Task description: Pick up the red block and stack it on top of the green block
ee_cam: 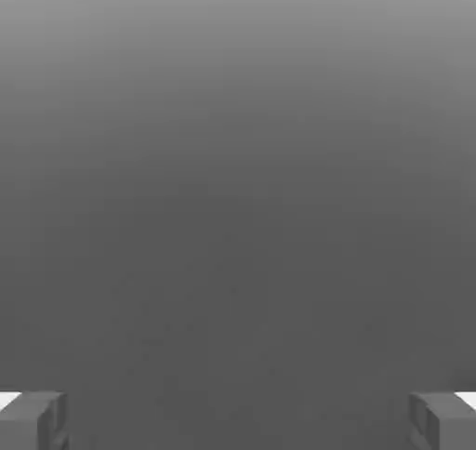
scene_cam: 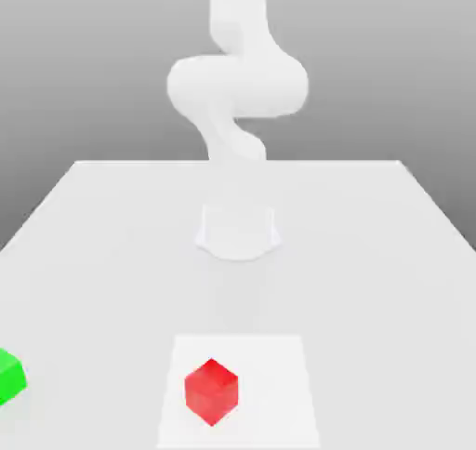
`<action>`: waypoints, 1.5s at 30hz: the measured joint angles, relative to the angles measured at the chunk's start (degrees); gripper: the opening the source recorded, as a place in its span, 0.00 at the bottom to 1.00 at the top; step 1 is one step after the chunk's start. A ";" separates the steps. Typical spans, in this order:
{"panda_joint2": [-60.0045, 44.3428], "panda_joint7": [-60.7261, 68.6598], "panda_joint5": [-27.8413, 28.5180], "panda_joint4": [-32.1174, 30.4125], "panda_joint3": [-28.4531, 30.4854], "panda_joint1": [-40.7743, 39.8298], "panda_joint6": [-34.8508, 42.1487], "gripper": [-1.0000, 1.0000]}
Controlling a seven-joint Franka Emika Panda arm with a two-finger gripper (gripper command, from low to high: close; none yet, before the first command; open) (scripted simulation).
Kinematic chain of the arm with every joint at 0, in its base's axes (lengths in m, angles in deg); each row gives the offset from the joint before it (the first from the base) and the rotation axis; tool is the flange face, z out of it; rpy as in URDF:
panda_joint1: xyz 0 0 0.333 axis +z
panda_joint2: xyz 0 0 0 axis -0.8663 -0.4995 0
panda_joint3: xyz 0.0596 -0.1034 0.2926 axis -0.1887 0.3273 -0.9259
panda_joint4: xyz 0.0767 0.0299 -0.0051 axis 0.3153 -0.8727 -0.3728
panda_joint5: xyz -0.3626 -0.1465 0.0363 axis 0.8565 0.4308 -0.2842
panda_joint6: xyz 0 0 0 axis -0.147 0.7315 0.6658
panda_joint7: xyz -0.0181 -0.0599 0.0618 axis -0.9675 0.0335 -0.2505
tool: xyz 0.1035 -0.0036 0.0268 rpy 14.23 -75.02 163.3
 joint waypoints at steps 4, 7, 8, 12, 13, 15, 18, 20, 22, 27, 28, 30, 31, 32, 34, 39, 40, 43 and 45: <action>-8.60 7.59 1.33 -2.88 2.36 1.81 -4.02 0.50; -14.80 13.42 1.83 -4.97 4.19 3.02 -6.94 0.50; -16.86 15.43 1.89 -5.67 4.80 3.39 -7.91 0.50; -25.15 23.88 1.58 -8.45 7.15 4.78 -11.81 0.50; -27.23 26.12 1.32 -9.14 7.64 5.05 -12.79 0.50; -31.41 30.71 0.63 -10.54 8.43 5.42 -14.77 0.50; -37.72 38.04 -0.98 -12.63 9.03 5.51 -17.68 0.50; -41.93 43.06 -2.24 -14.01 8.92 5.16 -19.61 0.50; -46.14 47.82 -3.46 -15.29 8.19 4.35 -21.63 0.50; -56.57 52.47 -7.36 -14.54 5.19 2.04 -29.67 0.50; -58.43 52.99 -7.99 -14.25 4.48 1.47 -31.20 0.00; -58.43 52.98 -7.98 -14.25 4.48 1.47 -31.18 0.00; -58.43 52.97 -7.97 -14.25 4.48 1.47 -31.15 0.00; -58.43 52.95 -7.95 -14.25 4.48 1.47 -31.11 0.00; -59.36 53.17 -8.23 -14.11 4.12 1.17 -31.88 0.00; -51.90 50.90 -5.17 -15.30 5.99 2.38 -25.67 0.00; -49.85 50.27 -4.32 -15.62 6.21 2.43 -23.97 0.00; -49.18 44.31 -5.16 -13.43 9.60 0.37 -20.66 0.00; -49.89 39.77 -6.34 -11.45 12.23 -1.42 -19.05 0.00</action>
